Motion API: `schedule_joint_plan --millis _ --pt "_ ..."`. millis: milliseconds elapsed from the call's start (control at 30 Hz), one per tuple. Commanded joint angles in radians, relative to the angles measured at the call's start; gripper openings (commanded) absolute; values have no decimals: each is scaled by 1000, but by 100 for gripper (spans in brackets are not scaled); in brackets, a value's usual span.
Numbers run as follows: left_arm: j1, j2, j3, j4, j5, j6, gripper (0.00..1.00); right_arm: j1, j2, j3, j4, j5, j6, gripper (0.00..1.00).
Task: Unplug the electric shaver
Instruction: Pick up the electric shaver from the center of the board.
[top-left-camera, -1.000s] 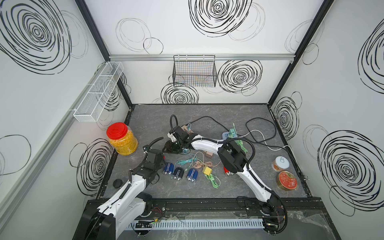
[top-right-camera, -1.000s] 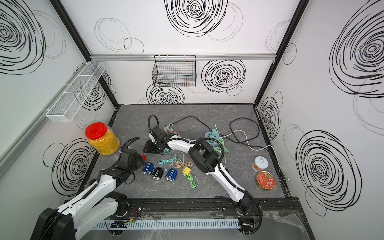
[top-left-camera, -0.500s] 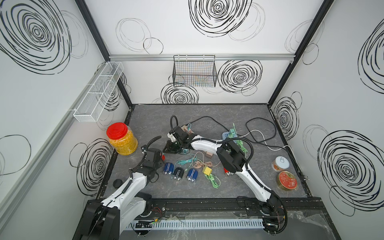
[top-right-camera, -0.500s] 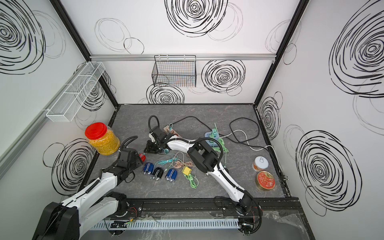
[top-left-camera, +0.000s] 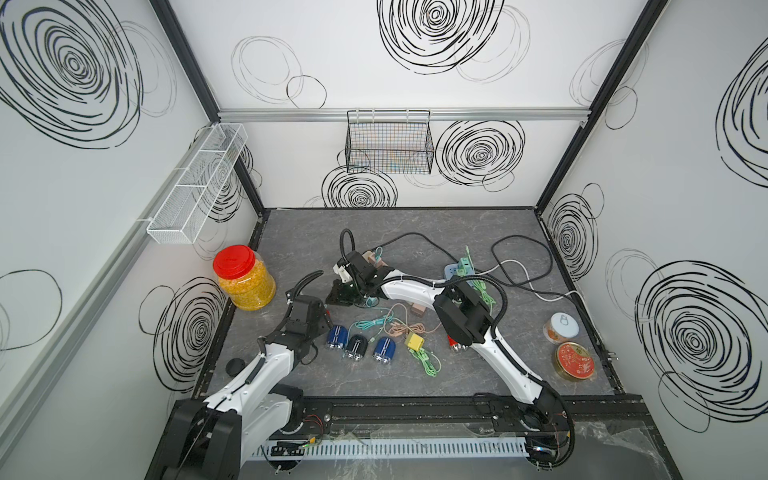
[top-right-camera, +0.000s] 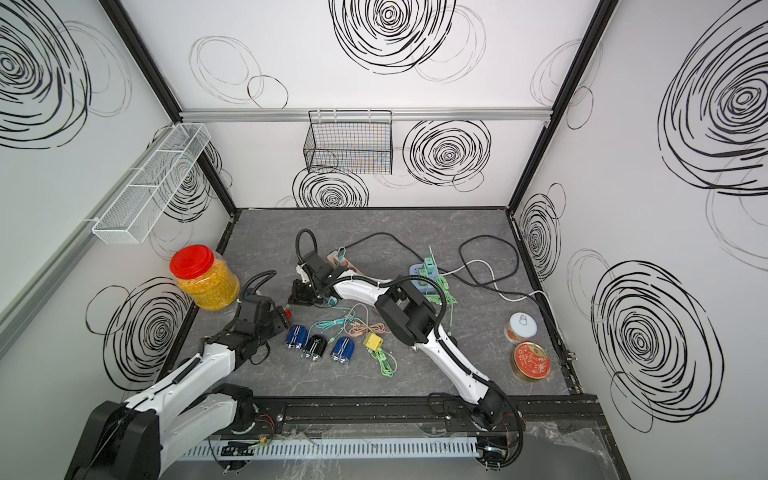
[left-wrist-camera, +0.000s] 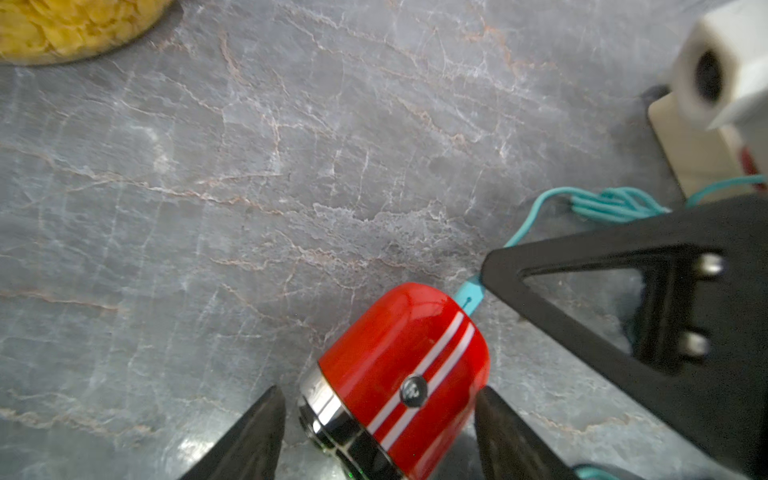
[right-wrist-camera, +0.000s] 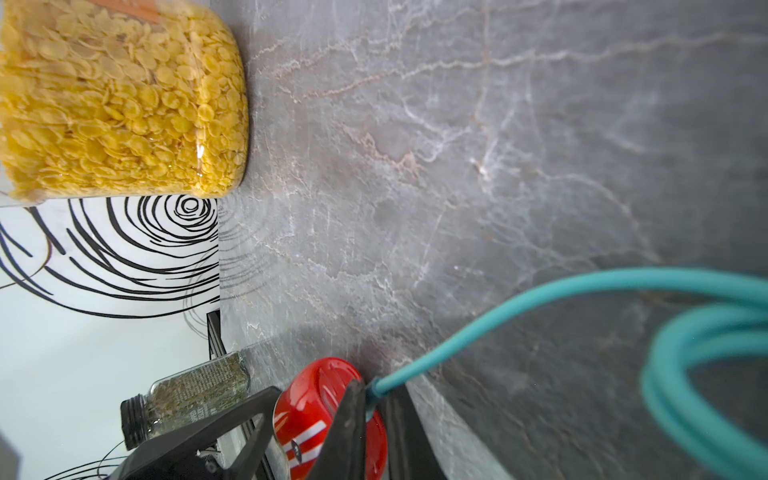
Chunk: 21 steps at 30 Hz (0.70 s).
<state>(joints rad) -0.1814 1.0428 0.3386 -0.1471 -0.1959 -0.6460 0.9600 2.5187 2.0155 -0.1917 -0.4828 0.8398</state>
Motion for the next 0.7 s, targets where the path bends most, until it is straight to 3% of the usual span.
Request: schedule_joint_plan --millis 0,333,533,667 --pt "0 52 42 55 -1 45 77 -8 31 62 -24 3 -31 15" --pt "-22 132 84 83 -27 78 77 -17 101 159 -75 -22 -56 16" --pt "-38 64 97 23 -103 74 82 -16 49 118 -95 -12 -62 39" --pt "-39 41 122 -3 -128 98 84 -16 6 58 -54 -10 -57 42"
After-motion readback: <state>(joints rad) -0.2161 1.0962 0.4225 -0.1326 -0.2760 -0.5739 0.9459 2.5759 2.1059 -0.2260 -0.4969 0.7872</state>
